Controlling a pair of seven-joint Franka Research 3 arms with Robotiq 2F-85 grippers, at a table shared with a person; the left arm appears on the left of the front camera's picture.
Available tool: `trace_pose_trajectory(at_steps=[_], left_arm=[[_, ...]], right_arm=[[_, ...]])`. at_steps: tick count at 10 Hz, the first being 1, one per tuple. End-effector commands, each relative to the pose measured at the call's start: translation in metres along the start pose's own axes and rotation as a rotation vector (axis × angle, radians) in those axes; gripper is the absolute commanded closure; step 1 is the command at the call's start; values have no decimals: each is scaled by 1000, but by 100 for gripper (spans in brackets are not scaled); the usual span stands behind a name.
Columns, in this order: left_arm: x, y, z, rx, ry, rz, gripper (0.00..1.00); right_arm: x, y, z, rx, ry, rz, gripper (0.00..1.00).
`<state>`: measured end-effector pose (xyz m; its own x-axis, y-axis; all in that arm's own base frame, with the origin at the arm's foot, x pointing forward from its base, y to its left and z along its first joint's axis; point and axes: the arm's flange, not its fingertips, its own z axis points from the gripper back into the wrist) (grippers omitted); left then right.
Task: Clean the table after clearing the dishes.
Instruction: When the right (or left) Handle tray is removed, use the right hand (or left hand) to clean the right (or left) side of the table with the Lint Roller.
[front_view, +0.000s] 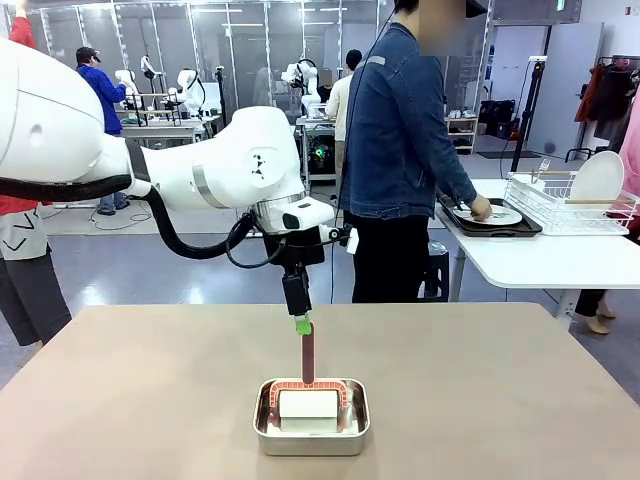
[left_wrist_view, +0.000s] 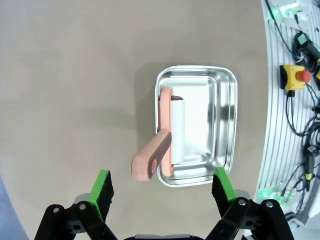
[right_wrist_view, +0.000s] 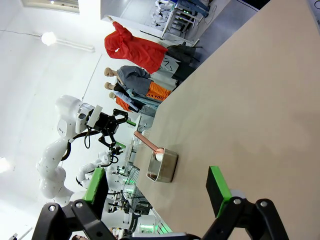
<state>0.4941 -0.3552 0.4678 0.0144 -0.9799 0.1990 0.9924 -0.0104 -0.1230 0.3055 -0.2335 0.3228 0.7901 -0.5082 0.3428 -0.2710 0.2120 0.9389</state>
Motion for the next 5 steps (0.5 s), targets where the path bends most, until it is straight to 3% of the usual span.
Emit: trace_pose_trajectory(at_steps=[1,5], left_arm=[[4,9,-7,-37,26,11,0],[4,12,-40,-115,74,4,0]], right_arm=[[-1,3,0,14,-14,6,0],[-1,3,0,14,-14,6,0]])
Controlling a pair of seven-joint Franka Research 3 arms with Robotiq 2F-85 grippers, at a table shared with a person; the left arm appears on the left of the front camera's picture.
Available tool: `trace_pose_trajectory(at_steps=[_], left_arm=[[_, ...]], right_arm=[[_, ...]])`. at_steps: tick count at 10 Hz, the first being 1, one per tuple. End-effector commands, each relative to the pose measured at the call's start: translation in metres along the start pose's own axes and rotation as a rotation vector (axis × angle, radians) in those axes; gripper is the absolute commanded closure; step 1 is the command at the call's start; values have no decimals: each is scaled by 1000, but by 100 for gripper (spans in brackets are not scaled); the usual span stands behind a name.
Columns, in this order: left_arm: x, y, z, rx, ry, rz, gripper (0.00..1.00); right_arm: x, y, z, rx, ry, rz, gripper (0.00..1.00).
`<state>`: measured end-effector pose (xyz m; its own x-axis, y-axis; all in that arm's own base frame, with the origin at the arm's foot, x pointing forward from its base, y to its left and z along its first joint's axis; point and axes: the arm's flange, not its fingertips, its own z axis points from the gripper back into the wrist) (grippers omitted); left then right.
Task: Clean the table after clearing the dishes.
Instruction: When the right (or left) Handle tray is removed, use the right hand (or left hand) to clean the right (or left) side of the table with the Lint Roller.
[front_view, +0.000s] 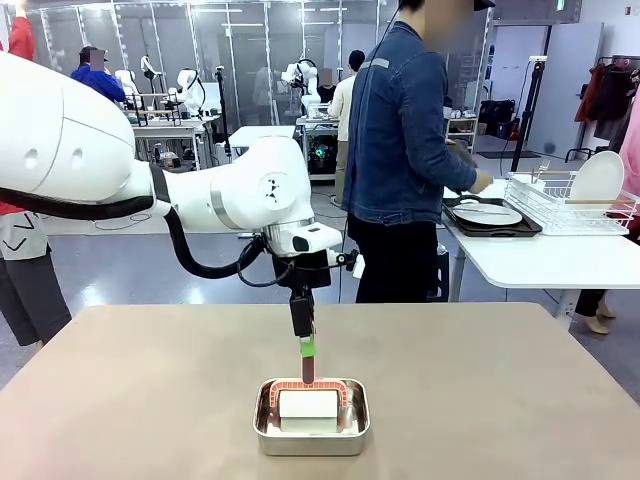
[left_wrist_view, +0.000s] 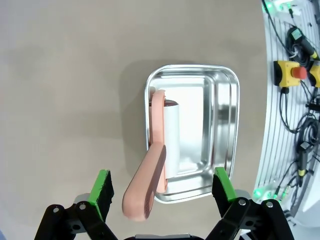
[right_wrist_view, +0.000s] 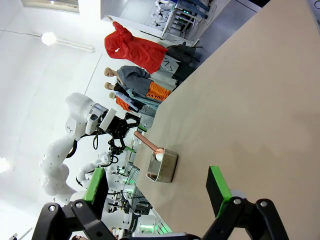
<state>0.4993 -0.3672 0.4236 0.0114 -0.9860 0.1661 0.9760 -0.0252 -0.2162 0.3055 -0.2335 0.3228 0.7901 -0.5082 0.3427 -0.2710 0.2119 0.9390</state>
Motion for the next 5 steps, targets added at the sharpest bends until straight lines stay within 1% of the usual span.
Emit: trace_pose_trajectory(at_steps=[1,3,4,5], left_arm=[[1,2,-1,-27,43,4,0],[1,2,-5,-30,52,9,0],[1,3,-8,-31,54,5,45],[3,4,-9,-33,52,7,57]], right_arm=[[-1,3,0,14,-14,6,0],[-1,3,0,14,-14,6,0],[-1,3,0,14,-14,6,0],[-1,3,0,14,-14,6,0]])
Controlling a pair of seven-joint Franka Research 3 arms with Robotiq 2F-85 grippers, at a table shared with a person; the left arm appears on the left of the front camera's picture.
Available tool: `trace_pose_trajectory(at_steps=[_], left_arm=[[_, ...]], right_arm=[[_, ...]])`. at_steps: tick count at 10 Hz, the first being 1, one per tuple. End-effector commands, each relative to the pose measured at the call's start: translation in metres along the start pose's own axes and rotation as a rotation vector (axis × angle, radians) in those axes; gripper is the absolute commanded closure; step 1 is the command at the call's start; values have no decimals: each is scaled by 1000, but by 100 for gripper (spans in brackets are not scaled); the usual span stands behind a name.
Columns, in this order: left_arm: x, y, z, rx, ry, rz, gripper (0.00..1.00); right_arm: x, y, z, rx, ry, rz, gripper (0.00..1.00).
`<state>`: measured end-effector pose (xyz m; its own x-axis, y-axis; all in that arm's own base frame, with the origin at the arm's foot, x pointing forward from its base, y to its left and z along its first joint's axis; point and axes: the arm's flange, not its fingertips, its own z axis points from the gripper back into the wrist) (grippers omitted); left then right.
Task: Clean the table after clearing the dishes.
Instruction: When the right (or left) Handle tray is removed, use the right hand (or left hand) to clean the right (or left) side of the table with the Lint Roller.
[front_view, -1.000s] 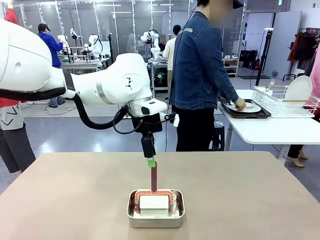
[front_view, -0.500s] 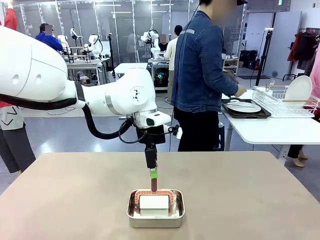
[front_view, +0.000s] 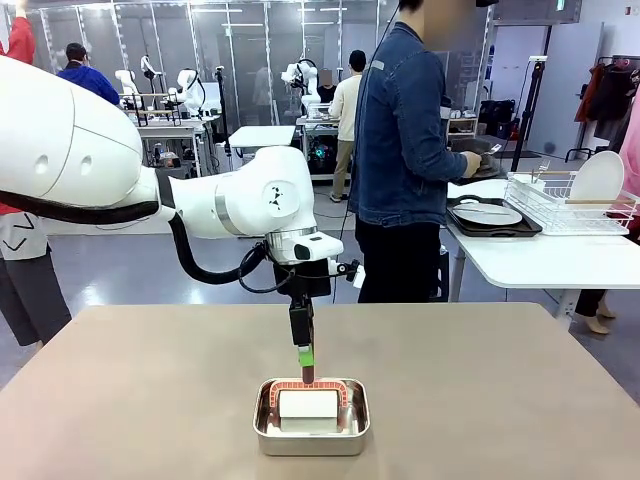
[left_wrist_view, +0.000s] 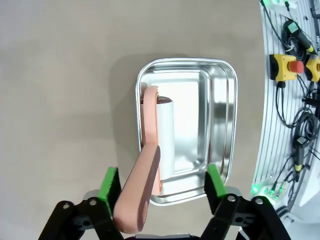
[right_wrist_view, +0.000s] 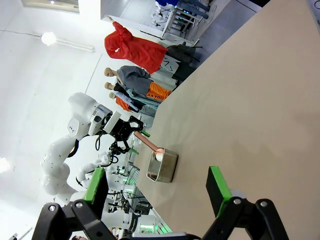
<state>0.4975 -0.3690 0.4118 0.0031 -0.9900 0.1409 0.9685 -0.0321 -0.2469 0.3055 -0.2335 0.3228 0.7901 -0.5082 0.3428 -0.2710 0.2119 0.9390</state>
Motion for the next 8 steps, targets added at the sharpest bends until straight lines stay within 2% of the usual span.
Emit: trace_pose_trajectory(at_steps=[1,3,4,5,6,8], left_arm=[[5,2,4,2,32,6,100],[5,0,5,-17,3,4,100],[6,0,6,-11,38,-2,82],[7,1,6,-23,17,4,95],[7,0,7,-23,29,3,100],[6,-1,10,-32,22,17,100]], right_arm=[[-1,3,0,14,-14,6,0],[-1,3,0,14,-14,6,0],[-1,3,0,14,-14,6,0],[-1,3,0,14,-14,6,0],[-1,3,0,14,-14,6,0],[-1,3,0,14,-14,6,0]])
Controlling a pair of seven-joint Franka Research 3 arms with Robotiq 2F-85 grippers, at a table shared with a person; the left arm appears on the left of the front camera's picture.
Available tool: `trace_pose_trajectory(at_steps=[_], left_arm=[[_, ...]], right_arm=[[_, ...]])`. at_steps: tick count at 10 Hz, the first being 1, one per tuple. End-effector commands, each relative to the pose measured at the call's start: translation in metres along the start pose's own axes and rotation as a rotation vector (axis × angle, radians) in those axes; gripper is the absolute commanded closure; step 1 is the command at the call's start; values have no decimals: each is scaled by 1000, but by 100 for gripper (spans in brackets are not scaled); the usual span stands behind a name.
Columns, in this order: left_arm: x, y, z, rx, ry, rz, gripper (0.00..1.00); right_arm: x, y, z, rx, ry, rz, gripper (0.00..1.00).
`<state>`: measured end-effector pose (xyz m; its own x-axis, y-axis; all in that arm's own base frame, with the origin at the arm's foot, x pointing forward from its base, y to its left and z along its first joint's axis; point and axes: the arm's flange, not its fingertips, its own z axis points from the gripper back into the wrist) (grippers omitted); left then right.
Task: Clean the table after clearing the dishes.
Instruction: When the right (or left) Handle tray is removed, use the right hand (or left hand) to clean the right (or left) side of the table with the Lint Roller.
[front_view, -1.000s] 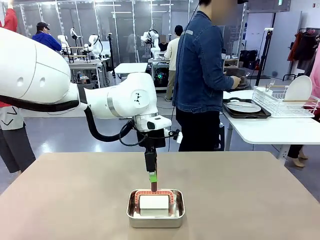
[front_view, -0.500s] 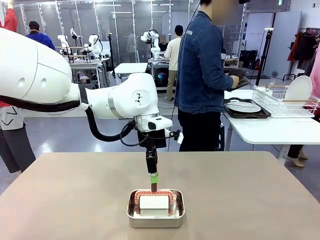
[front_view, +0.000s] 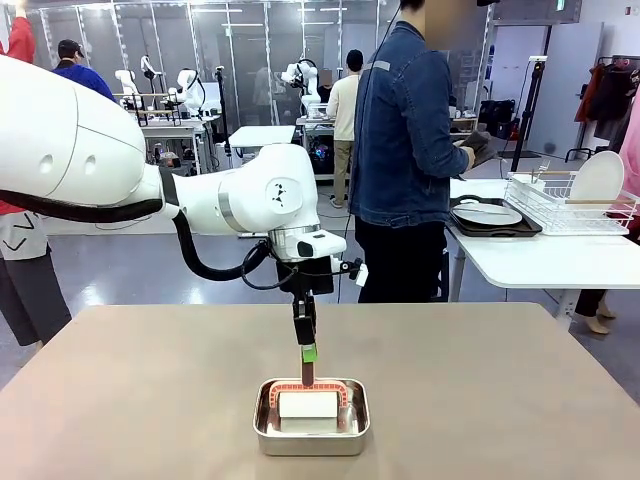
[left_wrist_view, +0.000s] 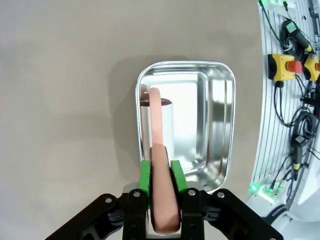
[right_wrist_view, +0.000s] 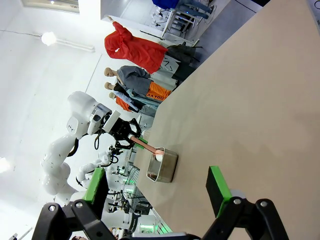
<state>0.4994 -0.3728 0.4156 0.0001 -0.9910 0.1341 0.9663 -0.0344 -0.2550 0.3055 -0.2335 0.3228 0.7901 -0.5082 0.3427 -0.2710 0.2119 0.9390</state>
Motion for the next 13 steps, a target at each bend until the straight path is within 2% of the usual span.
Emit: trace_pose_trajectory(at_steps=[1,3,5,6,7,8,10,11,12,13], left_arm=[[2,-6,11,-18,28,25,100],[3,-35,40,13,14,80,100],[-14,-75,97,50,-49,189,100],[-31,-85,128,94,-133,282,100],[-57,-87,151,116,-257,414,100],[-93,-82,162,165,-352,618,100],[-168,-70,157,142,-564,960,100],[-203,-60,136,67,-667,1057,100],[-223,-52,115,6,-725,1113,100],[-233,-50,98,8,-755,1047,100]], right_arm=[[-1,3,0,14,-14,6,0],[-1,3,0,14,-14,6,0],[-1,3,0,14,-14,6,0],[-1,3,0,14,-14,6,0],[-1,3,0,14,-14,6,0],[-1,3,0,14,-14,6,0],[-1,3,0,14,-14,6,0],[-1,3,0,14,-14,6,0],[-1,3,0,14,-14,6,0],[-1,3,0,14,-14,6,0]])
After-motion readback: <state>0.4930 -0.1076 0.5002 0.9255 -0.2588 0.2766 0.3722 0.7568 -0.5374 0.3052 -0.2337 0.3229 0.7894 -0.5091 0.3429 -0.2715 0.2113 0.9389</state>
